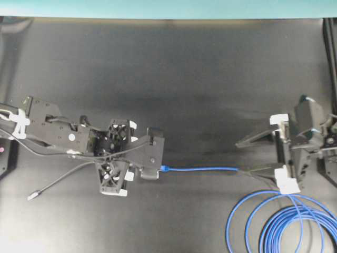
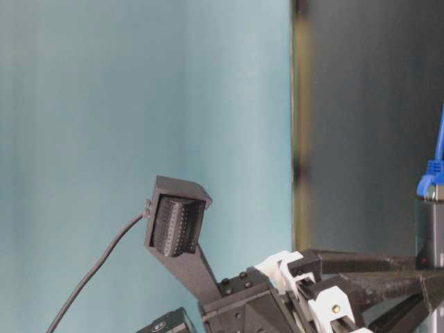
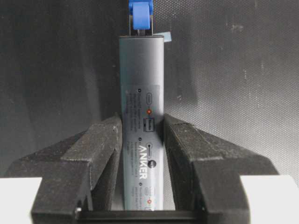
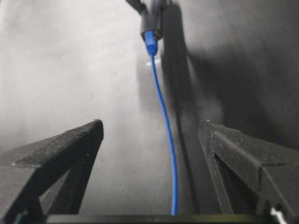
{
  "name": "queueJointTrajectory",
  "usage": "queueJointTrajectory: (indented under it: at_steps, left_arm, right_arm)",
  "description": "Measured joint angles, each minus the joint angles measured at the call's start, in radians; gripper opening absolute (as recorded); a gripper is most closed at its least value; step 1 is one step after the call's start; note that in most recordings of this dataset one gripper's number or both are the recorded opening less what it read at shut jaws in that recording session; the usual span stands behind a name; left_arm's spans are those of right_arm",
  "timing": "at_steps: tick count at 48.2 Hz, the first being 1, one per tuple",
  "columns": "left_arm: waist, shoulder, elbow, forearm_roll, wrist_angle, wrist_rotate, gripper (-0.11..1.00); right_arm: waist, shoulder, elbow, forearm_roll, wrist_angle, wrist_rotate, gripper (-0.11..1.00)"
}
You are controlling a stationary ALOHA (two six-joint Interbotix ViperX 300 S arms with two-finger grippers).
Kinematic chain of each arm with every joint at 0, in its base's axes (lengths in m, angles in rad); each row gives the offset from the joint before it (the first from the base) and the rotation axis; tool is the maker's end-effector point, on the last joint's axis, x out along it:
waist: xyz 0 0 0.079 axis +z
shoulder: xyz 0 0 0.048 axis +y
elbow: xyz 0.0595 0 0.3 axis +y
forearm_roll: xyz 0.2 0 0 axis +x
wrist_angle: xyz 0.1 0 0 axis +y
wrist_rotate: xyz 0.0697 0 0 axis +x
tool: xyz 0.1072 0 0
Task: Insert the LAN cable into the hub.
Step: 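Open the right gripper and retract it to the right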
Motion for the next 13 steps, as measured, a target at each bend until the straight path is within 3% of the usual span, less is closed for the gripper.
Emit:
queueJointTrajectory:
  at_steps: [13]
  left_arm:
    - [-0.003,0.003,0.009,0.002,-0.002,0.002,0.29]
  right_arm:
    - [-0.003,-0.100,0.029,0.000,0.064,0.000,0.79]
